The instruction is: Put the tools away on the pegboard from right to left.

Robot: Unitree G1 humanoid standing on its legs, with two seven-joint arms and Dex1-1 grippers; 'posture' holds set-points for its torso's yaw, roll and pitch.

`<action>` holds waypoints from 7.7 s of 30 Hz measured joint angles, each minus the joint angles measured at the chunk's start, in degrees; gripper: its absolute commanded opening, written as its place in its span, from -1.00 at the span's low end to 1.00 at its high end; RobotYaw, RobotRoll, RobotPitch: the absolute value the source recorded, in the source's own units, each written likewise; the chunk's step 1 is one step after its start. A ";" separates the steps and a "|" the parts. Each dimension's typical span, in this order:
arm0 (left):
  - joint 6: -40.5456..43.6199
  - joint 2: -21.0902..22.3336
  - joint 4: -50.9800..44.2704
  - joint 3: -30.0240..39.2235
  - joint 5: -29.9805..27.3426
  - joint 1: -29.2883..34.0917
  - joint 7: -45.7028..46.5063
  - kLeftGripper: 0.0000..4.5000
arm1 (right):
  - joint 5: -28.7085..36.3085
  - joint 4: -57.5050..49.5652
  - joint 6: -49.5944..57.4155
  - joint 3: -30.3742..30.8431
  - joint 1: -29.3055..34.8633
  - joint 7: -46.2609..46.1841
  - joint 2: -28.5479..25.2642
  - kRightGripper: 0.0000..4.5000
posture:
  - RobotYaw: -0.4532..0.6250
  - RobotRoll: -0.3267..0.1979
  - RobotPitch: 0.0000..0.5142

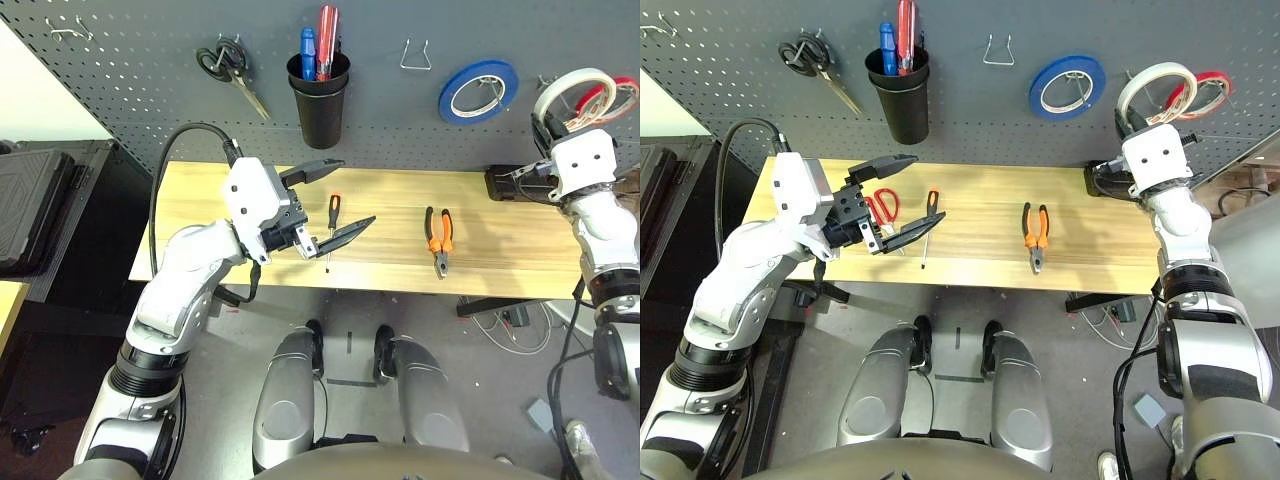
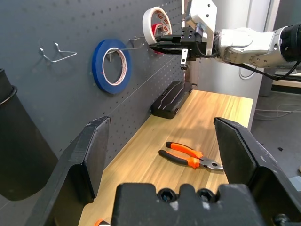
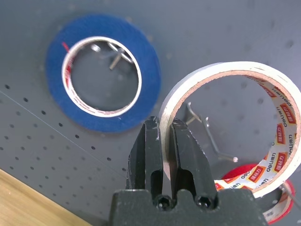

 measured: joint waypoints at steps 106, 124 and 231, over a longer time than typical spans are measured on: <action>2.19 10.55 8.08 -10.27 20.41 0.37 -8.50 1.00 | 12.02 -23.18 91.32 -3.39 6.01 -8.47 22.22 0.83 | 0.30 0.25 0.19; 2.03 10.00 7.92 -10.31 21.52 0.37 -8.49 1.00 | 9.64 -24.85 86.09 1.32 8.24 -6.80 20.95 -0.06 | 0.28 0.25 0.19; 6.61 1.28 -4.72 7.16 -4.46 -1.39 4.75 1.00 | 11.10 -37.74 16.26 -0.64 0.54 2.52 21.14 0.99 | 0.29 0.25 0.03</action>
